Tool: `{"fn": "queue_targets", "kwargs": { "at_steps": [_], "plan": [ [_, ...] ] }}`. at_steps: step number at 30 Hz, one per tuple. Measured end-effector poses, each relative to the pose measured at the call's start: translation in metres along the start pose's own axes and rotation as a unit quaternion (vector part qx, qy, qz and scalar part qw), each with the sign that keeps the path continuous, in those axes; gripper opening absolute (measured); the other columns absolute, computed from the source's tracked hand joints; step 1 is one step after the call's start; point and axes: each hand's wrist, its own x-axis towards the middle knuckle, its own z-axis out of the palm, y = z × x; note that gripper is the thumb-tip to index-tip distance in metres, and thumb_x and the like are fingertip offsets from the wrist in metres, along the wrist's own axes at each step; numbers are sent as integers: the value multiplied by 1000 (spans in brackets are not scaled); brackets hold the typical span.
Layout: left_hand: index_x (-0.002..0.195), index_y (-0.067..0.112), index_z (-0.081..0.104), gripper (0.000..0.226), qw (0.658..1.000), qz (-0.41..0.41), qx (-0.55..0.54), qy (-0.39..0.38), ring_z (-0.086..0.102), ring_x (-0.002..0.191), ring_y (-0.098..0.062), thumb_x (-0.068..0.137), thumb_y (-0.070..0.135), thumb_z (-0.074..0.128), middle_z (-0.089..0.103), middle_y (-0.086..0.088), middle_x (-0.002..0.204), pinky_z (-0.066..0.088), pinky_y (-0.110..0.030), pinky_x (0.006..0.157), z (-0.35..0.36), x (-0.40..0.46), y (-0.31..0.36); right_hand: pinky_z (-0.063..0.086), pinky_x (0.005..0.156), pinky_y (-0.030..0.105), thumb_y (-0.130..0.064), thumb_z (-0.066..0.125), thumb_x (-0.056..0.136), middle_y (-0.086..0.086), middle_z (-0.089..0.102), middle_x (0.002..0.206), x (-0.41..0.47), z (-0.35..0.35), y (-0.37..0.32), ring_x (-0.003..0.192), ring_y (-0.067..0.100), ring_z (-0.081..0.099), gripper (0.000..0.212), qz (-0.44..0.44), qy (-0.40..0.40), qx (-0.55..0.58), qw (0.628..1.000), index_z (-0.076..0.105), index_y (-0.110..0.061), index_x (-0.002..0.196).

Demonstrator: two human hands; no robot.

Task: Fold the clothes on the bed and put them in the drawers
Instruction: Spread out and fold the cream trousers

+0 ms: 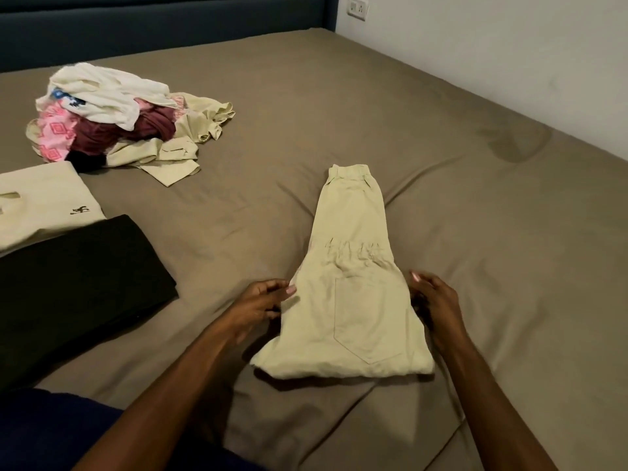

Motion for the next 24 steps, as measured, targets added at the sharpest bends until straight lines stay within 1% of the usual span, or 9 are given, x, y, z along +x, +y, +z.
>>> {"fn": "queue_targets", "kwargs": {
  "at_steps": [3, 6, 10, 13, 14, 16, 19, 21, 24],
  "plan": [
    [119, 8, 73, 62, 999, 9, 22, -40, 53, 97, -30, 69, 41, 92, 71, -12, 111, 42, -31, 67, -7, -9, -2, 49, 83, 42, -33, 62, 99, 12, 74, 90, -35, -20, 17, 89, 32, 65, 31, 31, -5, -3, 1000, 78, -6, 101],
    [119, 17, 75, 64, 993, -4, 104, -63, 61, 93, -29, 66, 51, 91, 75, -6, 113, 47, -33, 68, -3, -17, 8, 50, 77, 39, -35, 63, 100, 15, 75, 92, -67, -28, 19, 86, 30, 68, 33, 22, -11, -39, 999, 77, -6, 94],
    [123, 25, 71, 43, 985, -18, 156, -74, 70, 112, -23, 83, 33, 84, 75, 1, 119, 54, -44, 93, 6, -36, 14, 60, 69, 36, -35, 79, 89, 0, 77, 89, -82, -33, 19, 88, 26, 73, 23, 2, -4, -159, 987, 74, -15, 98],
    [125, 29, 61, 59, 988, -38, 140, -51, 71, 104, -5, 75, 25, 91, 75, 11, 116, 60, -28, 87, 12, -50, 1, 64, 69, 45, -57, 85, 75, -5, 74, 91, -82, -38, 19, 83, 19, 73, 42, 25, -6, -302, 953, 69, -25, 96],
    [127, 27, 58, 68, 990, -43, 128, -46, 71, 103, -2, 70, 21, 95, 73, 11, 118, 59, -23, 83, 13, -55, -4, 64, 68, 44, -56, 84, 75, -4, 74, 90, -81, -39, 18, 80, 20, 73, 42, 34, -20, -312, 949, 69, -21, 94],
    [134, 15, 56, 82, 993, -64, 88, -46, 72, 109, -13, 64, 15, 98, 73, 1, 123, 59, -28, 87, 10, -58, -11, 58, 57, 37, -40, 82, 85, 5, 73, 79, -83, -36, 10, 67, 23, 70, 38, 64, -50, -285, 955, 66, -6, 89],
    [136, 7, 56, 68, 991, -91, 44, -90, 70, 115, -24, 75, 1, 86, 73, -7, 125, 59, -34, 93, 10, -69, -5, 37, 46, 25, -17, 77, 91, 9, 59, 58, -90, -41, 1, 47, 21, 54, 31, 104, -88, -255, 957, 59, -5, 69],
    [135, 10, 57, 61, 981, -117, 63, -140, 68, 119, -22, 81, -4, 80, 71, -6, 129, 56, -33, 100, 9, -78, -3, 33, 45, 23, -14, 78, 90, 9, 52, 54, -97, -52, 2, 46, 17, 47, 37, 121, -100, -263, 952, 58, -9, 59],
    [144, 17, 50, 86, 959, -119, 187, -177, 62, 127, -14, 70, 19, 95, 66, 3, 137, 49, -32, 109, 9, -86, -10, 31, 42, 23, -20, 83, 86, 9, 49, 54, -112, -65, 15, 42, 13, 42, 35, 129, -133, -324, 928, 62, -5, 62]
  ]
}}
